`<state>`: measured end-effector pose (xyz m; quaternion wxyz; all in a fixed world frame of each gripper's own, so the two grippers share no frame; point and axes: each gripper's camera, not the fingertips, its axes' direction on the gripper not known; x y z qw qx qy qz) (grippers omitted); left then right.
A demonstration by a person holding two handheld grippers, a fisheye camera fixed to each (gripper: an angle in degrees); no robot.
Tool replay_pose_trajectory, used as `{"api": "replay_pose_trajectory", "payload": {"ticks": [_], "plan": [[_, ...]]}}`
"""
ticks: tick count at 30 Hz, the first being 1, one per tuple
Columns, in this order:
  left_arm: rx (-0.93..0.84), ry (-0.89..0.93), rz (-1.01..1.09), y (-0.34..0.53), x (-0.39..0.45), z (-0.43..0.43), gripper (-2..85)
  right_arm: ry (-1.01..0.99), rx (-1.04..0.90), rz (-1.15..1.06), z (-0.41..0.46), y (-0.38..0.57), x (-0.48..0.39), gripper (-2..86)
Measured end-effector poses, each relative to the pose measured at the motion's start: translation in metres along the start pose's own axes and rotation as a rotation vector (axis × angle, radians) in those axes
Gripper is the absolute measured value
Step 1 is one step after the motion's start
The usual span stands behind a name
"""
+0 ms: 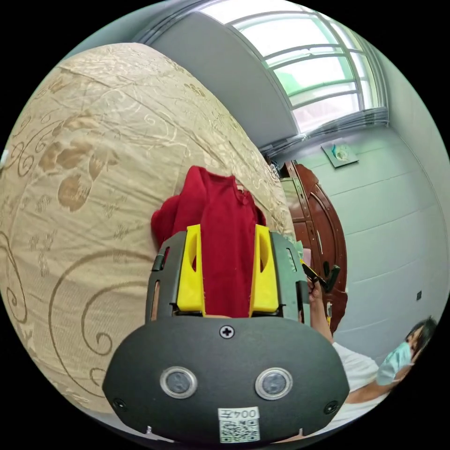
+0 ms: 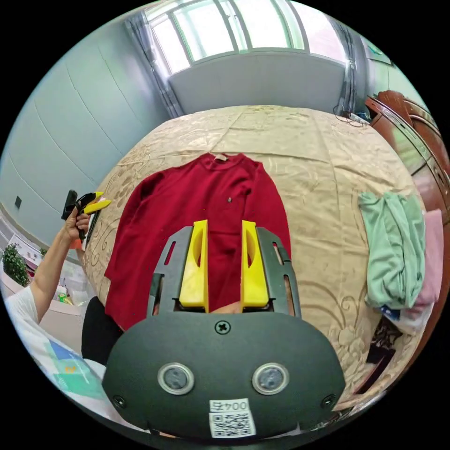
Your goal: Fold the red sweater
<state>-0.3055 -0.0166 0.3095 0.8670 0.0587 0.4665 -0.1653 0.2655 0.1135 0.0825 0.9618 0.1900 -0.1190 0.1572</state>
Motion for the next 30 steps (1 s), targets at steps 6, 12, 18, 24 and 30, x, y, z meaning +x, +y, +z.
{"api": "replay_pose_trajectory", "payload": {"ticks": [6, 12, 18, 24, 30], "plan": [[-0.029, -0.093, -0.006, 0.131, -0.047, -0.016, 14.4, 0.143, -0.085, -0.027, -0.011, 0.142, -0.015, 13.7], [-0.079, 0.006, -0.038, 0.194, -0.055, 0.023, 14.4, 0.207, -0.157, -0.206, 0.018, 0.166, -0.069, 15.8], [-0.161, -0.115, -0.034, 0.207, -0.064, 0.066, 16.3, 0.346, -0.275, -0.268, 0.055, 0.163, -0.059, 9.1], [-0.182, -0.108, -0.014, 0.206, -0.068, 0.079, 16.3, 0.287, 0.023, 0.471, -0.019, 0.168, 0.075, 5.5], [-0.231, -0.136, 0.055, 0.21, -0.06, 0.11, 16.4, -0.023, -0.005, 0.333, -0.014, 0.194, 0.046, 12.5]]}}
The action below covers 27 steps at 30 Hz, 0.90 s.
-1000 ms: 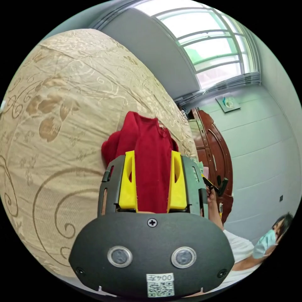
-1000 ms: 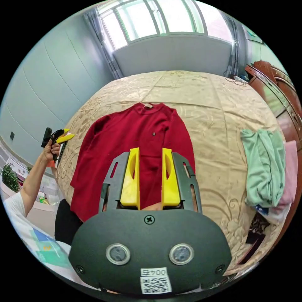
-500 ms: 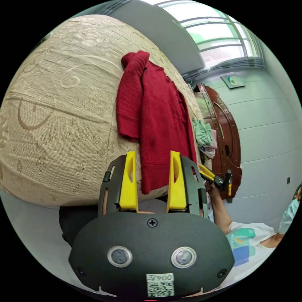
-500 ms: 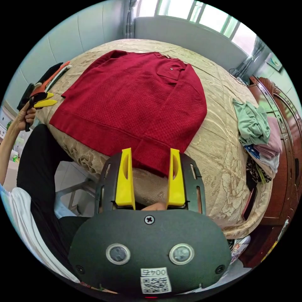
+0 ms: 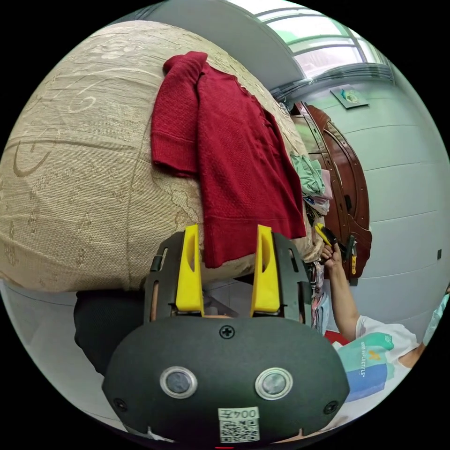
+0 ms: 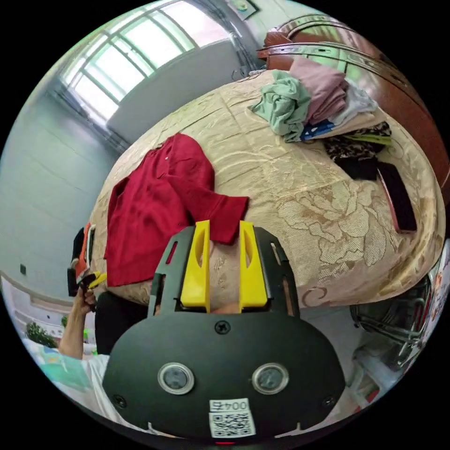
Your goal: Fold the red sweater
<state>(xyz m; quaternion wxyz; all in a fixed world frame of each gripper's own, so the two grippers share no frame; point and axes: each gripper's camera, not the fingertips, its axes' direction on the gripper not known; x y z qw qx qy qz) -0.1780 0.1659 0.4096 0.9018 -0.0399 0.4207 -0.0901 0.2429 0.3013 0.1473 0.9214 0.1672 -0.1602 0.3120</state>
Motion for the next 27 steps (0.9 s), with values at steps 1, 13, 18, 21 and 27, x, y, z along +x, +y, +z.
{"api": "replay_pose_trajectory", "payload": {"ticks": [1, 13, 18, 21, 27], "plan": [[0.012, -0.043, 0.01, 0.001, 0.002, 0.004, 16.2, -0.016, -0.033, -0.032, 0.007, 0.004, -0.009, 13.7], [0.028, -0.065, 0.054, 0.002, 0.008, 0.016, 16.7, 0.269, -0.209, -0.444, 0.085, 0.042, -0.12, 14.4], [0.016, -0.117, 0.075, 0.002, 0.012, 0.026, 15.9, 0.237, -0.157, -0.44, 0.088, 0.043, -0.143, 6.4], [0.016, -0.126, 0.089, 0.004, 0.012, 0.027, 15.7, 0.262, -0.101, -0.474, 0.081, 0.045, -0.163, 4.1], [0.029, -0.146, 0.089, 0.01, 0.014, 0.028, 14.4, 0.566, -0.08, -0.795, 0.061, 0.054, -0.219, 3.5]]}}
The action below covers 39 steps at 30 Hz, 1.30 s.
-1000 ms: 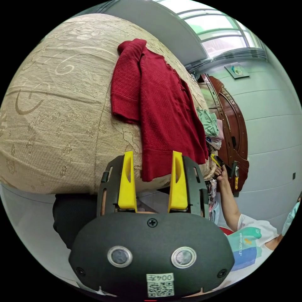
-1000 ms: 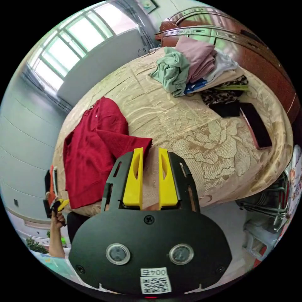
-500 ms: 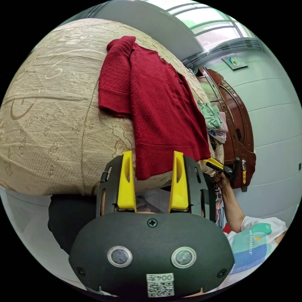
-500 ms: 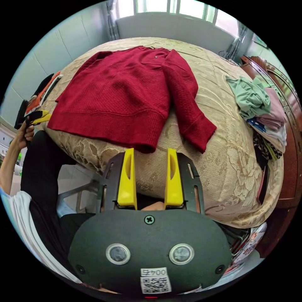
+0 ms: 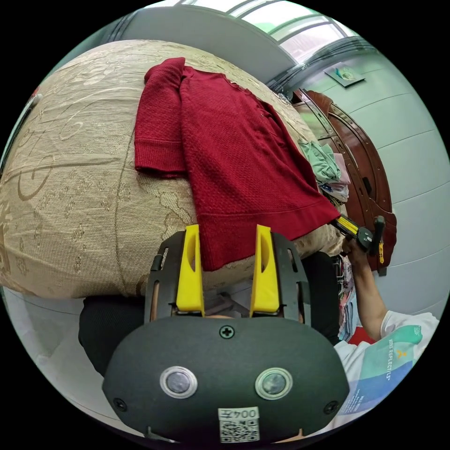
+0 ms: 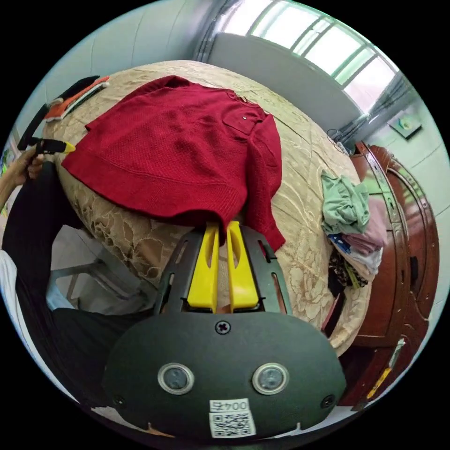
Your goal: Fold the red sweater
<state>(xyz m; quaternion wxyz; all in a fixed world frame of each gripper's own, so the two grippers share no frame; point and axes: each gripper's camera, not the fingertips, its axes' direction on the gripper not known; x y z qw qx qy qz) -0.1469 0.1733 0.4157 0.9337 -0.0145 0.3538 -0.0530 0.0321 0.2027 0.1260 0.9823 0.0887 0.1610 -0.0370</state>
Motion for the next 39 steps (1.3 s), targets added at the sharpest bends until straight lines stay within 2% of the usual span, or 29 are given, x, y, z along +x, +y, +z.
{"api": "replay_pose_trajectory", "payload": {"ticks": [3, 5, 8, 12, 16, 22, 29, 32, 36, 39], "plan": [[-0.01, -0.053, 0.001, 0.002, -0.001, 0.001, 8.3, 0.171, -0.05, -0.207, -0.011, -0.008, -0.022, 3.8], [-0.073, -0.07, 0.009, 0.001, -0.001, 0.007, 5.0, 0.165, -0.101, -0.245, -0.001, -0.01, -0.03, 4.4], [-0.041, -0.044, 0.005, 0.0, -0.001, 0.001, 3.2, 0.046, -0.144, -0.156, 0.02, -0.008, -0.029, 6.4], [0.051, 0.121, -0.062, -0.003, -0.018, -0.028, 2.3, -0.196, -0.135, 0.062, 0.033, 0.004, -0.014, 10.1], [0.138, 0.158, -0.056, -0.009, -0.026, -0.072, 2.0, -0.191, -0.124, 0.093, 0.037, 0.012, -0.017, 12.0], [0.23, 0.205, -0.1, -0.011, -0.048, -0.118, 1.7, -0.231, -0.078, 0.026, 0.034, 0.012, -0.035, 12.7], [0.271, 0.178, -0.116, -0.023, -0.069, -0.149, 1.7, -0.289, -0.053, 0.046, 0.034, 0.01, -0.045, 12.6], [0.25, 0.175, -0.104, -0.029, -0.073, -0.15, 1.8, -0.384, -0.053, 0.111, 0.038, 0.01, -0.035, 12.4], [0.244, 0.204, -0.127, -0.025, -0.081, -0.144, 1.9, -0.449, -0.041, 0.168, 0.042, 0.014, -0.03, 10.0], [0.235, 0.238, -0.162, -0.018, -0.09, -0.135, 1.9, -0.419, -0.018, 0.184, 0.039, 0.013, -0.028, 3.9]]}}
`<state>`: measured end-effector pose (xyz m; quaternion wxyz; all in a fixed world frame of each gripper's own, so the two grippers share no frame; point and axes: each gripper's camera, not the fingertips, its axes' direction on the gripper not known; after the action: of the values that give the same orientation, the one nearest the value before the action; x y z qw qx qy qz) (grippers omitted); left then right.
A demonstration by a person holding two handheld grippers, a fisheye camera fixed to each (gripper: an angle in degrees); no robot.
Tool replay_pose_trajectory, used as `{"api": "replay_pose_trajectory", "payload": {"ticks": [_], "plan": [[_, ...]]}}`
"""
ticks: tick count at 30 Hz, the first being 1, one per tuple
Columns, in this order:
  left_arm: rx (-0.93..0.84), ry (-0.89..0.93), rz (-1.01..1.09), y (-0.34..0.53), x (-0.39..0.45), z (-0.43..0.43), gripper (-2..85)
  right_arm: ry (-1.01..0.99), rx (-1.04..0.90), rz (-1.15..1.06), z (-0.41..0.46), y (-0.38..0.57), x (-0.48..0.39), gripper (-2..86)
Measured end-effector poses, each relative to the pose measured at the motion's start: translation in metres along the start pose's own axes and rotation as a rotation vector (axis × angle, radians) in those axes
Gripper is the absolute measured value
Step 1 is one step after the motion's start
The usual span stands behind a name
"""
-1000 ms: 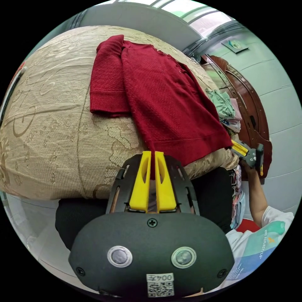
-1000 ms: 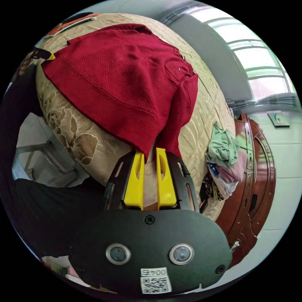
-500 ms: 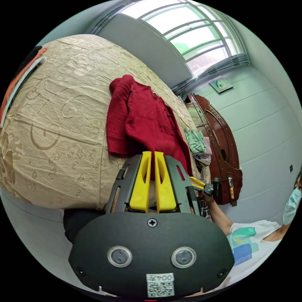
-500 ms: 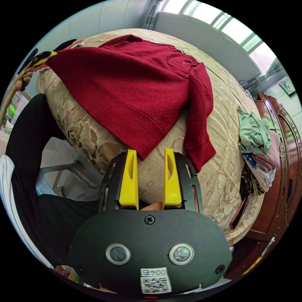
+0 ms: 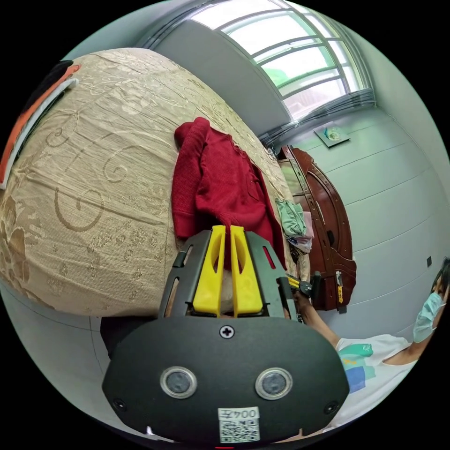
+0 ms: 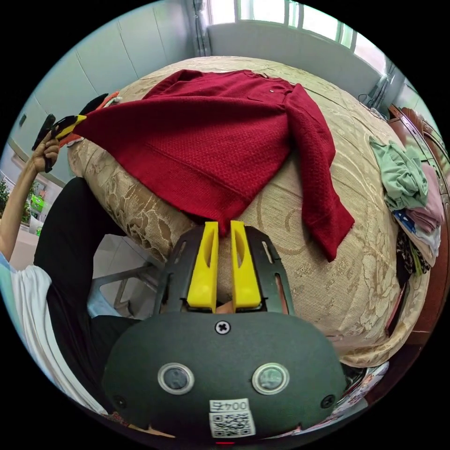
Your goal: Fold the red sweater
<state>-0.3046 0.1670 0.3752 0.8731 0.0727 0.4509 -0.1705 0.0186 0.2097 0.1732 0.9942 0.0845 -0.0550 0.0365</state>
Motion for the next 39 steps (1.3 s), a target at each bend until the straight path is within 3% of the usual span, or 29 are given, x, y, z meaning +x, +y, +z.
{"api": "replay_pose_trajectory", "payload": {"ticks": [8, 17, 22, 25, 32, 39], "plan": [[-0.154, 0.023, -0.017, 0.019, -0.003, 0.019, 1.8, 0.142, -0.06, -0.14, -0.059, 0.01, 0.021, 0.7], [-0.347, -0.038, 0.042, 0.085, 0.02, 0.032, 2.0, 0.085, -0.155, -0.201, -0.097, 0.086, 0.024, 1.1], [-0.431, -0.02, -0.022, 0.118, 0.002, 0.046, 2.2, 0.034, -0.205, -0.089, -0.071, 0.118, 0.029, 3.2], [-0.417, -0.005, -0.013, 0.119, 0.005, 0.042, 2.4, 0.028, -0.237, -0.053, -0.066, 0.125, 0.039, 5.9], [-0.248, -0.069, 0.08, 0.109, 0.029, 0.008, 2.9, 0.1, -0.01, 0.116, -0.106, 0.136, 0.119, 10.6], [-0.326, -0.166, 0.379, 0.085, 0.105, 0.133, 3.7, -0.018, -0.048, 0.076, -0.073, 0.101, 0.198, 13.8]]}}
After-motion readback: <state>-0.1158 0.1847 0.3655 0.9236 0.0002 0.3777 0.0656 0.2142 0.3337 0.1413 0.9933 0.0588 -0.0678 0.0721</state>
